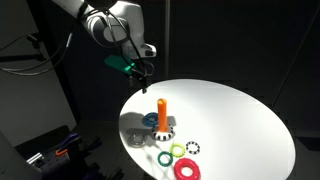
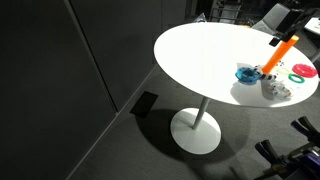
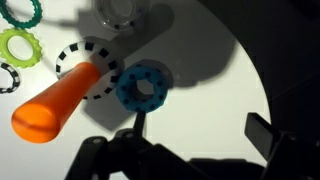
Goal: Put the blue ring on the stack
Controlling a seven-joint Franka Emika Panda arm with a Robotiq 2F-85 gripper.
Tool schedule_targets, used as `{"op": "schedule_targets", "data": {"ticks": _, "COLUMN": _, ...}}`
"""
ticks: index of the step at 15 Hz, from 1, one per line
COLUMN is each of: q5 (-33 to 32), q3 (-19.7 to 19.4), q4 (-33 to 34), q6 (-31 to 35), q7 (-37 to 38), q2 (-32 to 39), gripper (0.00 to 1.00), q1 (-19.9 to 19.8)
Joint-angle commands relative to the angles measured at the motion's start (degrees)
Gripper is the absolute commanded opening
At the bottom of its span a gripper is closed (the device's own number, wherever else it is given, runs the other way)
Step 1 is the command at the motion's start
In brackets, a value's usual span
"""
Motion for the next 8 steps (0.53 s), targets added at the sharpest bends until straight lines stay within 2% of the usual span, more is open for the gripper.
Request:
{"op": "schedule_targets", "data": {"ticks": 1, "q5": -4.09, "q3": 1.01, "q4": 3.02, "q6": 3.13, "q7": 3.27, "q2": 5.87, "gripper": 1.00, "q1": -0.67}}
{"op": "schedule_targets", "data": {"ticks": 5, "q5": -5.49, "q3": 1.41, "q4": 4.69, "q6": 5.36, "q7": 4.38, "q2": 9.96, "gripper": 1.00, "q1": -0.71}}
{"op": "schedule_targets", "data": {"ticks": 8, "q5": -4.39, "q3": 1.78, "q4": 3.59, "q6": 5.29, "q7": 2.94, "q2": 9.66, "gripper": 1.00, "q1": -1.01}}
